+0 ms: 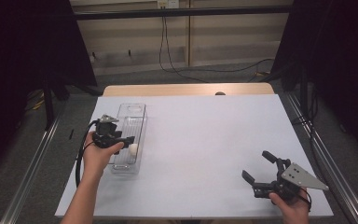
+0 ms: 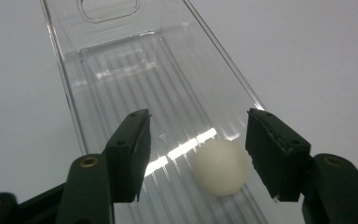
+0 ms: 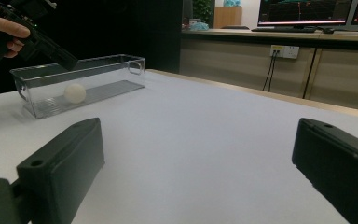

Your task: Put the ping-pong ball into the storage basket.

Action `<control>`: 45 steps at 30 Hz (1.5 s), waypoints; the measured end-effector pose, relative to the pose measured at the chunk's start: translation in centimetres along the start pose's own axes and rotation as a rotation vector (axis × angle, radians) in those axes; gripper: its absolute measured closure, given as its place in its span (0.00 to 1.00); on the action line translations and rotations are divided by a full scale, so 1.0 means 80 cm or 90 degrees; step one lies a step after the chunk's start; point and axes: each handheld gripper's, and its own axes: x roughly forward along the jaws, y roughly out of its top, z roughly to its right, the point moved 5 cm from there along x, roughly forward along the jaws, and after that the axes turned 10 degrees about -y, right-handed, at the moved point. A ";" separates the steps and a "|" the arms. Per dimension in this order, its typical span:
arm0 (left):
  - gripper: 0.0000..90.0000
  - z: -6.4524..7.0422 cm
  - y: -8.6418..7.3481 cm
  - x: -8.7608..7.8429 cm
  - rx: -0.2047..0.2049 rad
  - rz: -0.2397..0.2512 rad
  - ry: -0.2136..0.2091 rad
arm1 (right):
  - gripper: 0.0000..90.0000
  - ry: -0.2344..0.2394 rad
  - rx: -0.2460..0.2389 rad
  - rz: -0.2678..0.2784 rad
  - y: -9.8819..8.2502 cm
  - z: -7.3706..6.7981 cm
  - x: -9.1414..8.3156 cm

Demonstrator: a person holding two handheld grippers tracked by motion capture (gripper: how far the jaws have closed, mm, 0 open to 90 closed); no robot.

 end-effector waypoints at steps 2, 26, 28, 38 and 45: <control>0.42 0.001 0.000 0.000 -0.002 0.004 -0.002 | 0.02 0.000 0.000 0.000 0.000 0.000 0.000; 0.20 0.012 0.000 -0.005 -0.017 0.061 -0.011 | 0.02 -0.004 0.000 0.002 0.000 0.000 0.000; 0.19 0.014 0.000 -0.004 -0.024 0.070 -0.016 | 0.02 -0.001 -0.004 0.004 0.001 0.001 -0.001; 0.13 0.017 -0.004 -0.008 -0.027 0.092 -0.021 | 0.02 -0.001 -0.001 0.004 0.001 0.000 -0.001; 0.10 0.019 -0.005 -0.013 -0.029 0.117 -0.026 | 0.02 0.000 -0.003 0.004 0.001 0.000 -0.001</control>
